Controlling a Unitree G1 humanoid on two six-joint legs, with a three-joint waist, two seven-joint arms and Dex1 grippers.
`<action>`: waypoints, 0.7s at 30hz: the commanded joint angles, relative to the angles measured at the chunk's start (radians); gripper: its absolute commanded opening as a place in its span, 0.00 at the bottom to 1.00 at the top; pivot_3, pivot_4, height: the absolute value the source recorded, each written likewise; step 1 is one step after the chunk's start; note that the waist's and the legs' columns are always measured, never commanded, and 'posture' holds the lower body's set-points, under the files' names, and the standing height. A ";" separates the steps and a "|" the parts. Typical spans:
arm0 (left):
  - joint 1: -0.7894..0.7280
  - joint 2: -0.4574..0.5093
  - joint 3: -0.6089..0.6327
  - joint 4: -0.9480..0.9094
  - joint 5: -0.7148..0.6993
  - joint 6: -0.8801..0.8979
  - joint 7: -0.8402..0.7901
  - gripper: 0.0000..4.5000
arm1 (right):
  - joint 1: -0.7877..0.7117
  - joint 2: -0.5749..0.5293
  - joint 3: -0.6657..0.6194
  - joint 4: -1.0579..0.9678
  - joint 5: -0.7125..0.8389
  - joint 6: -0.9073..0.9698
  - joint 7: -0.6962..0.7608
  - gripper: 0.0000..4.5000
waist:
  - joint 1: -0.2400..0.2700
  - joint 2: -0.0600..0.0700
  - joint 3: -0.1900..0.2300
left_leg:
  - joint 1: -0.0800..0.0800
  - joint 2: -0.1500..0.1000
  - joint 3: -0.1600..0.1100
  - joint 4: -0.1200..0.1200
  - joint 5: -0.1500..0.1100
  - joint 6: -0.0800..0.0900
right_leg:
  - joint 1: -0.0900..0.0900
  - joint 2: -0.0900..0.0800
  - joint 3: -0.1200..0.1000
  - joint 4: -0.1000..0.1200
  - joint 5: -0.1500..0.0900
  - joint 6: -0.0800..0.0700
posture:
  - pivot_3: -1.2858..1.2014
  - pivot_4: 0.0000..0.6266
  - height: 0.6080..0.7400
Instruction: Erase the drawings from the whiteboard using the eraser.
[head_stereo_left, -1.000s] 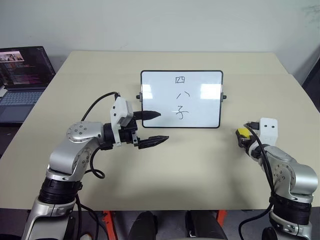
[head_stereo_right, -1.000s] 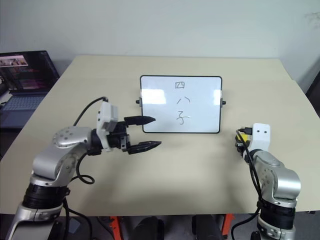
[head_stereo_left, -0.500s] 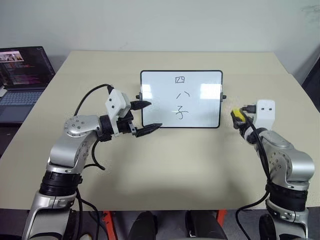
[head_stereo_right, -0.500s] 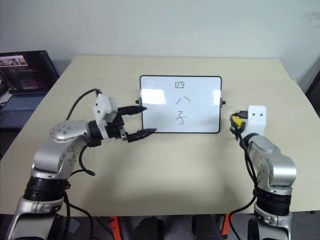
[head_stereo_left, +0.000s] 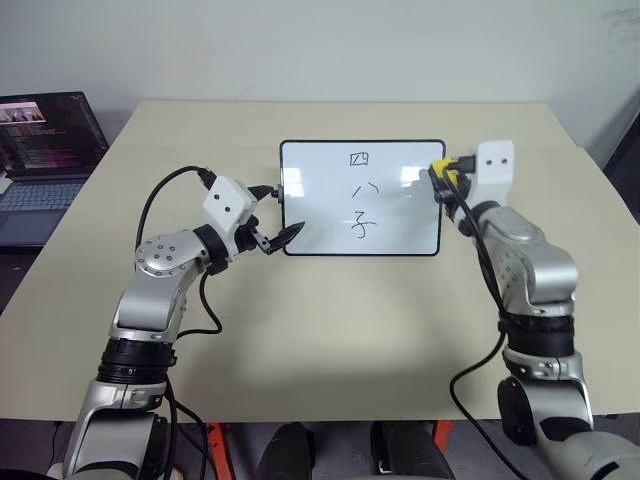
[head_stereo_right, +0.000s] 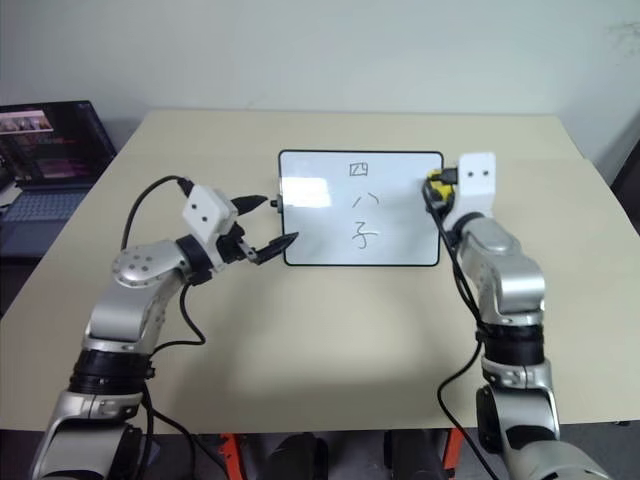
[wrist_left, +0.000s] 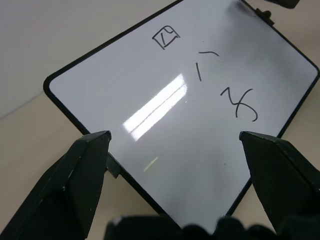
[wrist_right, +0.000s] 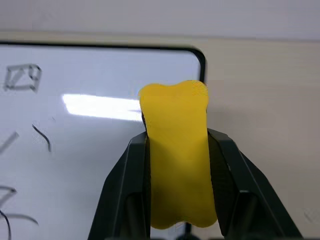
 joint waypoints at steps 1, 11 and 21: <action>-0.017 -0.004 0.016 -0.014 0.017 -0.028 0.024 1.00 | -0.056 0.019 0.016 0.047 -0.016 -0.089 0.010 0.26 | 0.000 0.000 0.000 | -0.001 0.000 0.000 0.000 0.000 0.000 | -0.001 0.000 0.000 0.000 0.000 0.000 | 0.52 0.24 1.00; -0.011 -0.026 0.019 -0.020 0.036 -0.035 0.069 1.00 | -0.147 0.083 0.040 0.183 -0.033 -0.217 0.023 0.26 | 0.000 0.000 0.000 | -0.016 0.000 0.004 0.003 0.001 -0.002 | -0.018 -0.001 0.002 0.006 0.001 0.001 | 0.52 0.24 1.00; -0.024 -0.042 0.011 -0.007 0.047 -0.038 0.079 1.00 | -0.237 0.119 0.038 0.312 -0.049 -0.316 0.033 0.26 | 0.000 0.000 0.000 | -0.015 0.000 0.004 0.004 0.001 -0.002 | -0.019 -0.001 0.002 0.009 0.001 0.001 | 0.52 0.24 1.00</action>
